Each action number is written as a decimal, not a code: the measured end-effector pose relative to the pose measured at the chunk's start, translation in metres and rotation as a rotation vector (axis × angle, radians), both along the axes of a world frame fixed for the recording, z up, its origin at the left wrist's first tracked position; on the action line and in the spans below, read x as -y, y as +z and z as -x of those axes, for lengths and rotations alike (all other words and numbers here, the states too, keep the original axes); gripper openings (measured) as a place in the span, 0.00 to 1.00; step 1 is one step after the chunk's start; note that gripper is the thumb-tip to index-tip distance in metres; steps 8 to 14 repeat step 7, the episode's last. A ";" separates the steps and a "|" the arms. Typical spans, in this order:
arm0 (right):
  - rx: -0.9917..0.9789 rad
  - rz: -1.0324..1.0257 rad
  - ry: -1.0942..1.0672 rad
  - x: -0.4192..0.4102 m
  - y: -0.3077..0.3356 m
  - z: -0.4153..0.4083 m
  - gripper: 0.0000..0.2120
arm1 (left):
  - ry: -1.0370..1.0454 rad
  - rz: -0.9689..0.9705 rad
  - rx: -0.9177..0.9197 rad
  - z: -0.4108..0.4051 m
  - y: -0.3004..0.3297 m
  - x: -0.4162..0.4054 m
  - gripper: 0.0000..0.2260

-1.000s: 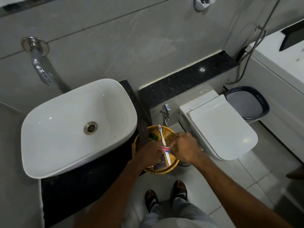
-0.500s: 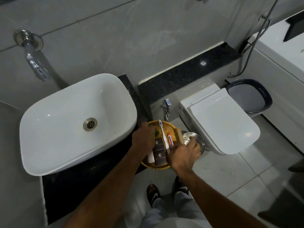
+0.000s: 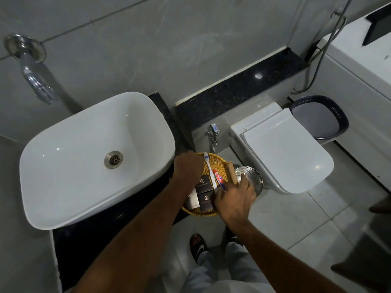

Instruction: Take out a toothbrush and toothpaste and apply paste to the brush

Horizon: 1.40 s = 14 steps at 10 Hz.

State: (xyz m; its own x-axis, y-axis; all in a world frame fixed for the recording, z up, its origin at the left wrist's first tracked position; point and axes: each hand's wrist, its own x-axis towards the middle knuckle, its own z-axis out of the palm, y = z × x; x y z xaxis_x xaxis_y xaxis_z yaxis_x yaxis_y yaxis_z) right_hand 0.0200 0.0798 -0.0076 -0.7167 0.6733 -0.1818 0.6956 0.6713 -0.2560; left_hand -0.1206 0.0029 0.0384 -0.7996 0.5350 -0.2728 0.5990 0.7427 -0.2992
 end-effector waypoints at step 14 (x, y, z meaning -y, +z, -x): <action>-0.371 0.168 0.066 -0.031 0.014 -0.007 0.18 | 0.002 -0.081 0.138 -0.003 -0.001 -0.011 0.15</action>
